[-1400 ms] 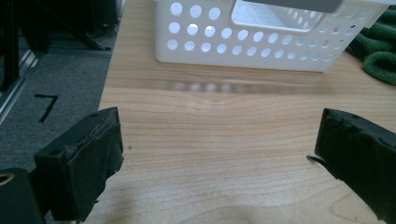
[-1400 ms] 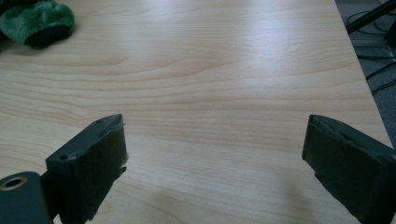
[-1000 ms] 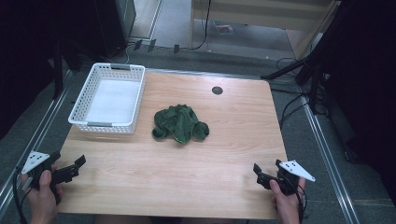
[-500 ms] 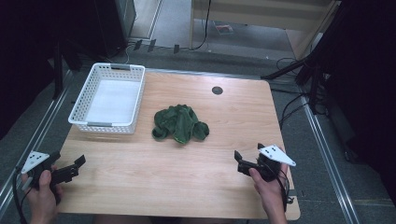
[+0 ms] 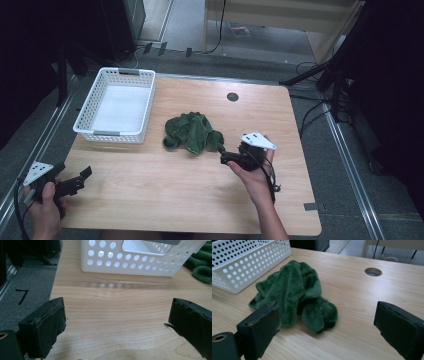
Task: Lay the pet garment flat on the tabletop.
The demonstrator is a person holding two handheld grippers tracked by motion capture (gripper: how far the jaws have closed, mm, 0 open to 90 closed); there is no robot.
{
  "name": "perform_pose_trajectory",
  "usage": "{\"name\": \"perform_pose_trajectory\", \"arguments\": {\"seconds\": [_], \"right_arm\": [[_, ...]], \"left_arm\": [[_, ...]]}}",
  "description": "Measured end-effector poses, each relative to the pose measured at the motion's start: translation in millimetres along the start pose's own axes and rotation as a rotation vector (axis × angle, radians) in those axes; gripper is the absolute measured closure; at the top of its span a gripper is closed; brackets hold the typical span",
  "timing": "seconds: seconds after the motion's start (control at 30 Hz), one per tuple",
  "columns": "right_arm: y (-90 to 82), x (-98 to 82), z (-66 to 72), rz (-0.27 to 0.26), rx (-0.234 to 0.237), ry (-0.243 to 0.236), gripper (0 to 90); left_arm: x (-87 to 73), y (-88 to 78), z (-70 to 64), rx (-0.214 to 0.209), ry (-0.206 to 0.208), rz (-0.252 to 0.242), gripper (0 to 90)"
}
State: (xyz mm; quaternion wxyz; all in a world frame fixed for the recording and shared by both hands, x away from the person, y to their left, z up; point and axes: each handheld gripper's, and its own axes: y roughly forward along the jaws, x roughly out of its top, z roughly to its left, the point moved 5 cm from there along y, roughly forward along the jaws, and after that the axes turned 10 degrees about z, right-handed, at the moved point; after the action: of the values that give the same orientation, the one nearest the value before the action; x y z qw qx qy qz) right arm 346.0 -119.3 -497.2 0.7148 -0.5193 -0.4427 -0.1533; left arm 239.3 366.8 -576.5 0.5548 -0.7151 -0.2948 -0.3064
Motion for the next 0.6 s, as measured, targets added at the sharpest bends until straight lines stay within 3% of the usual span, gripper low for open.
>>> {"name": "perform_pose_trajectory", "arguments": {"seconds": [0.03,0.17,0.3,0.4,0.47,0.53,0.6], "right_arm": [[10.4,6.8,10.4,0.013,0.006,-0.02,5.4],[33.7,20.0,30.1,0.046,0.038,-0.05,2.6],[52.5,28.8,40.9,0.068,0.067,-0.042,2.0],[84.1,34.9,50.8,0.125,0.103,-0.039,0.9],[100.9,37.1,52.9,0.167,0.138,0.001,0.9],[117.1,37.5,53.8,0.207,0.119,0.0,2.2],[131.5,33.7,53.1,0.239,0.068,-0.014,7.1]], "left_arm": [[-0.1,-0.1,0.1,-0.002,0.003,0.003,0.9],[0.1,0.2,0.1,-0.007,0.006,0.002,1.0],[0.2,0.4,-0.1,-0.01,0.007,0.001,1.0],[0.3,0.7,-0.2,-0.011,0.01,0.004,0.9],[0.3,0.7,-0.3,-0.012,0.012,0.006,1.0],[0.2,0.9,-1.0,-0.016,0.014,0.009,1.0],[0.2,0.9,-1.1,-0.016,0.017,0.009,1.0]]}}
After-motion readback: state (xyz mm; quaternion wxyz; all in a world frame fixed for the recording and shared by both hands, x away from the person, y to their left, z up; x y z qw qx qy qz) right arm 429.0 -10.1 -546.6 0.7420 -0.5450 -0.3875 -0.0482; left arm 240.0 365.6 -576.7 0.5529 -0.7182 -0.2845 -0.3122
